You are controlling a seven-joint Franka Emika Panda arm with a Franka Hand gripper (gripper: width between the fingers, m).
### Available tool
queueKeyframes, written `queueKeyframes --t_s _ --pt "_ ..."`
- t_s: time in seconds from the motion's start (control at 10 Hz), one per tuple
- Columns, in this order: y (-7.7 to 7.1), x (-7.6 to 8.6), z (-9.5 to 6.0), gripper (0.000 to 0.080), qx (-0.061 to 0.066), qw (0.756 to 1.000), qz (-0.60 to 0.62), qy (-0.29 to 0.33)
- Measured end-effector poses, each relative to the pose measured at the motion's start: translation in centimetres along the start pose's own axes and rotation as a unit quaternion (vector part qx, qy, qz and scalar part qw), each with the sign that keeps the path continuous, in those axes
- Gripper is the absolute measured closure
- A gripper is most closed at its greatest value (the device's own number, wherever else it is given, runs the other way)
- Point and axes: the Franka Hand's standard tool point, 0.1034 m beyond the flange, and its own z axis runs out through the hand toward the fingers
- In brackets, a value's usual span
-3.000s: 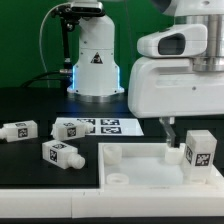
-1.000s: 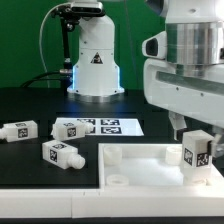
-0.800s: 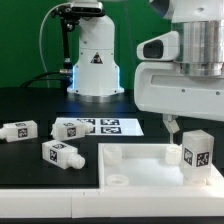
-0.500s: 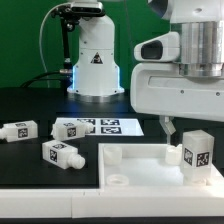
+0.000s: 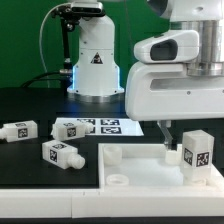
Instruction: Assemble square table
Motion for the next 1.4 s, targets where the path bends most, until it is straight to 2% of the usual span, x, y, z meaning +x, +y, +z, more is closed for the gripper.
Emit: queueKeyframes --t_s 0.1,0.2,0.3,0.6,0.8,0.9,1.0,1.1,1.2,1.3,1.4 --pt "0.01 -0.01 0.02 0.0429 0.0 1.0 0.007 0.0" --pt "0.01 -0.03 0.07 0.0429 0.0 1.0 0.015 -0.001" --pt "0.01 -0.04 0.1 0.0516 0.0 0.999 0.049 -0.001" --pt "0.11 0.0 0.19 0.0515 -0.003 0.983 0.181 0.006" --pt "0.23 -0.15 0.2 0.0515 -0.01 0.939 0.344 0.013" --pt "0.29 -0.24 0.24 0.0515 -0.008 0.902 0.432 0.015" --pt "0.6 -0.38 0.31 0.0515 0.007 0.843 0.538 0.009" --pt "0.67 -0.46 0.35 0.0515 0.015 0.8 0.6 0.005" --pt "0.78 -0.49 0.34 0.0515 0.013 0.772 0.636 0.004" --pt "0.79 -0.51 0.34 0.0515 0.013 0.757 0.653 0.004" --pt "0.82 -0.5 0.34 0.0504 0.012 0.764 0.645 0.004"
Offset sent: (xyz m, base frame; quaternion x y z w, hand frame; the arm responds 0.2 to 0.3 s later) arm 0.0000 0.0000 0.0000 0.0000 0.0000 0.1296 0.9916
